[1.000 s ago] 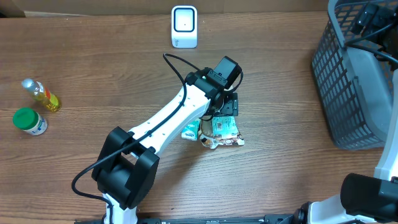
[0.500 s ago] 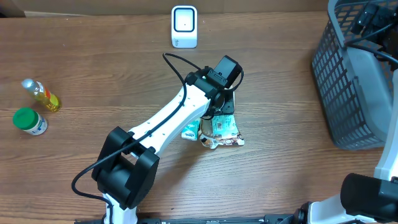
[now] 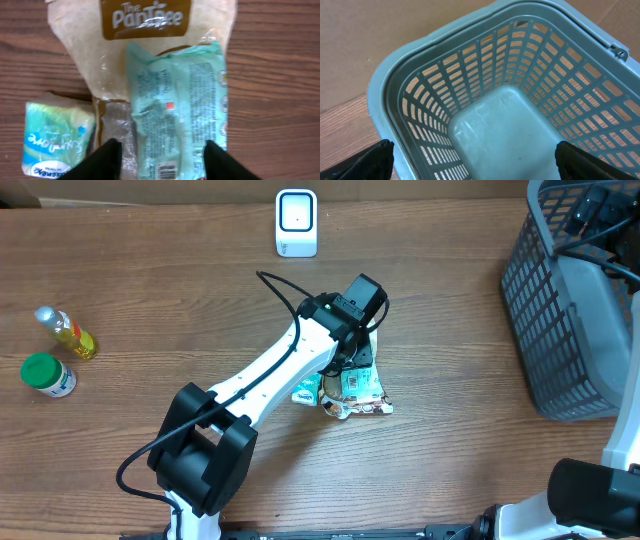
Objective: Scan the item barcode
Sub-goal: 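Lower the left gripper and close on the mint-green wipes packet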
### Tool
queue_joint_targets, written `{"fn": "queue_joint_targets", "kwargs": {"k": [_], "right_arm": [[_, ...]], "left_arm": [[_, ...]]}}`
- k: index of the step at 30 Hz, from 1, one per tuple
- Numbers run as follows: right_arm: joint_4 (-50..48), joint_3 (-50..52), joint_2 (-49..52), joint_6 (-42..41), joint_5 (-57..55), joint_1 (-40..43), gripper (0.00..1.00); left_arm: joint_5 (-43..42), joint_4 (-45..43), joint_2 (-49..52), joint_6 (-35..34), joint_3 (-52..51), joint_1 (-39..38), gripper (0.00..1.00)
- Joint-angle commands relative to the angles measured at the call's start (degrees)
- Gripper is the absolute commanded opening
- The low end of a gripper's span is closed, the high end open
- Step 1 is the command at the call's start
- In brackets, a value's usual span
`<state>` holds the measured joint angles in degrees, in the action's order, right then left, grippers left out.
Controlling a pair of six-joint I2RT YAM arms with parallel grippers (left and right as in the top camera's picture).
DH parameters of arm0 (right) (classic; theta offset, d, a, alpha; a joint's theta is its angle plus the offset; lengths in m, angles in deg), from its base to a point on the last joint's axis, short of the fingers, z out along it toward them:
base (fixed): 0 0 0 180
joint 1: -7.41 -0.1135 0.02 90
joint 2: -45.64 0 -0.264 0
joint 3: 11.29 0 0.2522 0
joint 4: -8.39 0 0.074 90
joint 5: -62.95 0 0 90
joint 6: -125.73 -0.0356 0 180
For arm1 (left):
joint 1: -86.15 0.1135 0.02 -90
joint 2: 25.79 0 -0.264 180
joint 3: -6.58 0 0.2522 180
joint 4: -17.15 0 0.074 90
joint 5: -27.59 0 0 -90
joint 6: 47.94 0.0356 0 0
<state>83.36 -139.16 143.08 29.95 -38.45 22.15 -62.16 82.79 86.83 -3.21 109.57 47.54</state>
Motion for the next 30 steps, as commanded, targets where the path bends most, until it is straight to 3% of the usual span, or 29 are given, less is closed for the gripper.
{"fn": "queue_joint_targets", "kwargs": {"k": [1,2,6,7,8,9,10,16,23,30], "right_arm": [[-0.24,-1.03,-0.55,-0.24,-0.57,0.02,1.00],[-0.26,-1.03,-0.55,-0.24,-0.57,0.02,1.00],[-0.26,-1.03,-0.55,-0.24,-0.55,0.02,1.00],[-0.26,-1.03,-0.55,-0.24,-0.57,0.02,1.00],[-0.26,-1.03,-0.55,-0.24,-0.57,0.02,1.00],[-0.24,-1.03,-0.55,-0.24,-0.57,0.02,1.00],[-0.24,-1.03,-0.55,-0.24,-0.57,0.02,1.00],[-0.24,-1.03,-0.55,-0.24,-0.57,0.02,1.00],[-0.24,-1.03,-0.55,-0.24,-0.57,0.02,1.00],[-0.24,-1.03,-0.55,-0.24,-0.57,0.02,1.00]], "left_arm": [[1.64,-0.35,-0.39,-2.80,-0.68,-0.02,0.78],[1.64,-0.81,-0.39,-2.78,-0.68,-0.02,0.97],[1.81,-1.64,-0.39,-2.73,-0.66,0.13,1.00],[1.70,-1.57,-0.39,-2.75,-0.68,0.17,0.97],[1.64,-1.57,-0.39,-2.82,-0.70,0.17,0.84],[1.64,-1.55,-0.39,-3.39,-0.83,0.17,0.77],[1.64,-1.49,-0.39,-4.68,-1.05,0.17,0.74],[1.68,-0.92,-0.39,-14.03,-2.99,-0.46,0.72],[1.66,-1.25,-0.39,-14.14,-3.21,-0.48,0.62],[1.62,-1.27,-0.39,-14.14,-3.67,-0.52,0.60]]}}
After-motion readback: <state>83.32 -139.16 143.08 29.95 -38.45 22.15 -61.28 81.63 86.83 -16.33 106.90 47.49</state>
